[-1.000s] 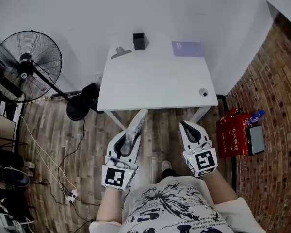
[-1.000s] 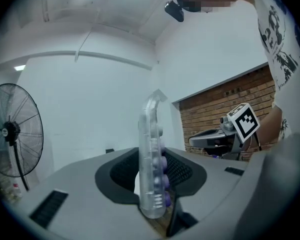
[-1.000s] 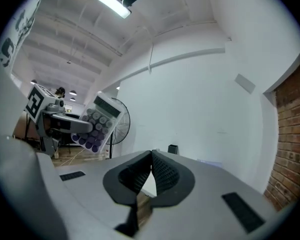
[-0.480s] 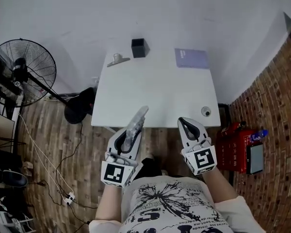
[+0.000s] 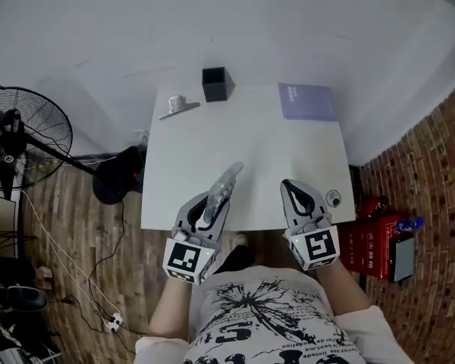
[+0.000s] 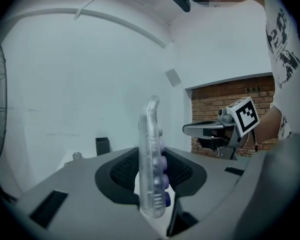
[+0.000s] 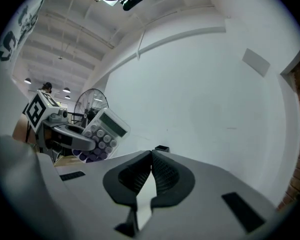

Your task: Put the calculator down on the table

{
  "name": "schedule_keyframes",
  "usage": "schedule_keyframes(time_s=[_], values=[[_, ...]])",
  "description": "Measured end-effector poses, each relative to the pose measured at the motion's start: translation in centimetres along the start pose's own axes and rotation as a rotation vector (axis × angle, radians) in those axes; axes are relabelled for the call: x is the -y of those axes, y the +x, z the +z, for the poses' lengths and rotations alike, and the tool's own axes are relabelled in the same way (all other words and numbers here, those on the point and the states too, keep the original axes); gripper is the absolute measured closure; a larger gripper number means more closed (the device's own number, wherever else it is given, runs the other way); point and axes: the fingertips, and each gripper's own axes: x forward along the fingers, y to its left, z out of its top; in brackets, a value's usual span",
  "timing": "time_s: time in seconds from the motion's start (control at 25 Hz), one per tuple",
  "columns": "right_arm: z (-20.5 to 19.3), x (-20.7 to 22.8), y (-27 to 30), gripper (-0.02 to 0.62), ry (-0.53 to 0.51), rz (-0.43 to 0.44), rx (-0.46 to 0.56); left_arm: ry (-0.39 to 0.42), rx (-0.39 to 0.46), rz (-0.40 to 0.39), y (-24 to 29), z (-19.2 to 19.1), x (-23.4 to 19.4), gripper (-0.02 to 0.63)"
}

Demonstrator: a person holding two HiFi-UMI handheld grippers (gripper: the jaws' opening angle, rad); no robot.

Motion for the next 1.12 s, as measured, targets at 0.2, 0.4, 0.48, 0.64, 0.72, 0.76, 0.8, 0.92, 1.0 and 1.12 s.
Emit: schedule_keyframes(time_s=[0.2,0.4,0.48,0.64,0.72,0.76,0.8,0.92,1.0,1.12], values=[[-2.6,1.0,5.3,0.581,0.044,-0.018,-0.061,-0.049,-0.101,-0.029,4.4,-4.3,-4.4,0.462],[-5.6,1.7,9.2,0.581,0.090,-0.034,-0.127,-0.134,-0.187,-0.062,8.0,-8.7,-7.3,0.462],[-6.6,1.8,10.4,0.580,0.095,-0.037,-0.152,-0.169,-0.217,-0.080,9.1,-10.2,-8.0,0.462],[-8.3,2.3,12.8,0.580,0.113,-0.046,-0.190,-0.216,-0.266,-0.088,11.4,-12.8,-9.5,0.462],[-9.0,2.7,13.6,0.581,0.121,-0.056,-0.202,-0.242,-0.290,-0.081,12.2,-13.8,-10.1,0.462],[-9.2,3.0,13.9,0.580,0.126,-0.065,-0.204,-0.250,-0.301,-0.080,12.5,-14.3,-10.3,0.462],[-9.5,3.3,14.1,0.580,0.132,-0.075,-0.205,-0.254,-0.313,-0.079,12.8,-14.7,-10.4,0.462],[-10.1,3.9,14.8,0.580,0.155,-0.086,-0.208,-0.264,-0.340,-0.081,13.3,-15.6,-10.8,0.460],[-10.6,4.1,15.3,0.581,0.160,-0.087,-0.213,-0.296,-0.340,-0.086,13.7,-15.8,-11.1,0.460],[-11.0,4.0,15.8,0.581,0.167,-0.084,-0.219,-0.360,-0.343,-0.082,14.2,-16.1,-11.7,0.457]])
